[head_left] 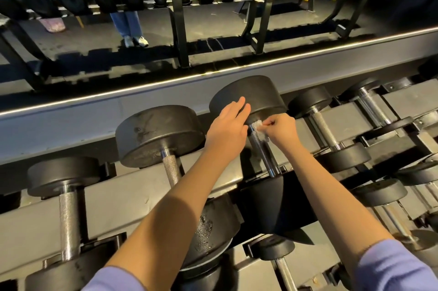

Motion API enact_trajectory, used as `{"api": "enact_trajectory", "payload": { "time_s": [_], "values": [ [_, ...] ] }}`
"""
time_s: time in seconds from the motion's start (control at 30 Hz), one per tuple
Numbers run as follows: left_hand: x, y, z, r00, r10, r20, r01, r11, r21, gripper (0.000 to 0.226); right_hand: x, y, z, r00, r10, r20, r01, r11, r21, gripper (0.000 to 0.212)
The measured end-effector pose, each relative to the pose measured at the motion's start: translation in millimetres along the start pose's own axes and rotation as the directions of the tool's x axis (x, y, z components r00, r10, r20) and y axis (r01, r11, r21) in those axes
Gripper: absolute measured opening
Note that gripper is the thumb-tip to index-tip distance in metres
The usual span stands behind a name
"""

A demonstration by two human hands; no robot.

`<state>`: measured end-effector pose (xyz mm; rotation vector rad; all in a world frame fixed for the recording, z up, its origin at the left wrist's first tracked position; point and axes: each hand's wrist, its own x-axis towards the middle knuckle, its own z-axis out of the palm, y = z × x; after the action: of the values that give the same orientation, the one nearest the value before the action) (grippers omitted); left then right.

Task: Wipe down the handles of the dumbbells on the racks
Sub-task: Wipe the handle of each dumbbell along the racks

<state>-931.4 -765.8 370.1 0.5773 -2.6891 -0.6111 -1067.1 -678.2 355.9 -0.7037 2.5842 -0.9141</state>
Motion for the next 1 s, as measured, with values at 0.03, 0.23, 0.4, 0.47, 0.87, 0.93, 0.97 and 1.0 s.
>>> {"api": "enact_trajectory", "payload": {
  "time_s": [0.03, 0.23, 0.4, 0.47, 0.87, 0.93, 0.97, 1.0],
  "values": [
    [0.6, -0.7, -0.4, 1.000, 0.007, 0.009, -0.007, 1.000, 0.006, 0.050, 0.5, 0.2, 0.4, 1.000, 0.003, 0.000, -0.003, 1.000, 0.019, 0.013],
    [2.9, -5.1, 1.3, 0.999, -0.007, 0.047, 0.006, 1.000, 0.026, 0.049, -12.6, 10.5, -6.3, 0.993, 0.081, 0.086, -0.063, 0.980, -0.190, 0.018],
    [4.0, -6.5, 1.4, 0.998, -0.012, 0.061, 0.009, 0.999, 0.046, 0.051, -29.3, 21.8, -19.4, 0.943, 0.262, 0.204, -0.151, 0.884, -0.442, 0.008],
    [4.2, -8.9, 2.3, 0.998, -0.001, 0.064, -0.004, 0.997, 0.077, 0.052, -35.8, 20.2, -21.2, 0.938, 0.269, 0.217, -0.124, 0.848, -0.515, 0.012],
    [5.8, -3.6, -5.2, 0.994, -0.021, 0.109, 0.010, 0.994, 0.107, 0.064, -22.1, 11.0, -9.4, 0.993, 0.095, 0.077, -0.061, 0.932, -0.357, 0.029],
    [5.9, 0.0, -7.1, 0.991, -0.048, 0.122, 0.034, 0.993, 0.114, 0.065, -13.7, 4.5, -2.6, 0.998, 0.057, 0.041, -0.045, 0.967, -0.252, 0.032],
    [5.6, 1.7, -7.8, 0.991, -0.054, 0.126, 0.039, 0.992, 0.119, 0.065, -9.7, 3.2, 0.9, 0.999, 0.048, 0.022, -0.043, 0.980, -0.194, 0.033],
    [4.9, 2.6, -8.2, 0.990, -0.057, 0.130, 0.041, 0.991, 0.124, 0.065, -6.9, 2.6, 3.5, 0.999, 0.047, 0.000, -0.046, 0.990, -0.136, 0.031]
  ]
}}
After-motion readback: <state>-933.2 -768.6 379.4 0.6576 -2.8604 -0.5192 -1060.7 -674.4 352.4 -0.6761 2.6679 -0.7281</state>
